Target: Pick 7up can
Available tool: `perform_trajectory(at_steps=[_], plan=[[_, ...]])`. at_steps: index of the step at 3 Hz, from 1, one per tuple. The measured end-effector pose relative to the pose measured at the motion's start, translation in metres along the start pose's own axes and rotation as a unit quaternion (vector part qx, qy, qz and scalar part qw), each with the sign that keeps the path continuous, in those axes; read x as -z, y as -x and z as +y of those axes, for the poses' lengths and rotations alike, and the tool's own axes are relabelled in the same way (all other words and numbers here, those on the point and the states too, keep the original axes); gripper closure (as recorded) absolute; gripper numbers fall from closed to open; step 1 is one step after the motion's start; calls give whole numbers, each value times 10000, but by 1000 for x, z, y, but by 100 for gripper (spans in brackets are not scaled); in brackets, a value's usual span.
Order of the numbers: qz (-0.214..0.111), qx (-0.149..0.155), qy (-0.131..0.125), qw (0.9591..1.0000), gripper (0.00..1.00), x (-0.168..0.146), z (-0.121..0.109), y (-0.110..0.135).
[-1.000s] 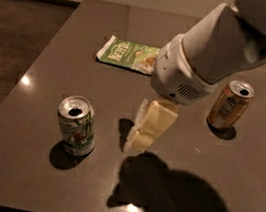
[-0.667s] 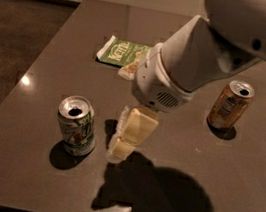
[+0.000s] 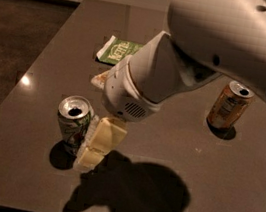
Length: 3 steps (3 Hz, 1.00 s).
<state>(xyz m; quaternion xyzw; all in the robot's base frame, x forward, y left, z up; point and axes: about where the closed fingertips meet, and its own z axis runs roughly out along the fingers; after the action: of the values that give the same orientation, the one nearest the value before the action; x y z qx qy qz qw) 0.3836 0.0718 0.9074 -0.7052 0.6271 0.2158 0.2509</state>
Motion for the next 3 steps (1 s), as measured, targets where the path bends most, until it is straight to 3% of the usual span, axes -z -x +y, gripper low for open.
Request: perform_trajectory(at_steps=[1,3], plan=[[-153,9,-13,9999,0,-16,-4,7],[-349,-2,-95,9993,41,-22,-17,12]])
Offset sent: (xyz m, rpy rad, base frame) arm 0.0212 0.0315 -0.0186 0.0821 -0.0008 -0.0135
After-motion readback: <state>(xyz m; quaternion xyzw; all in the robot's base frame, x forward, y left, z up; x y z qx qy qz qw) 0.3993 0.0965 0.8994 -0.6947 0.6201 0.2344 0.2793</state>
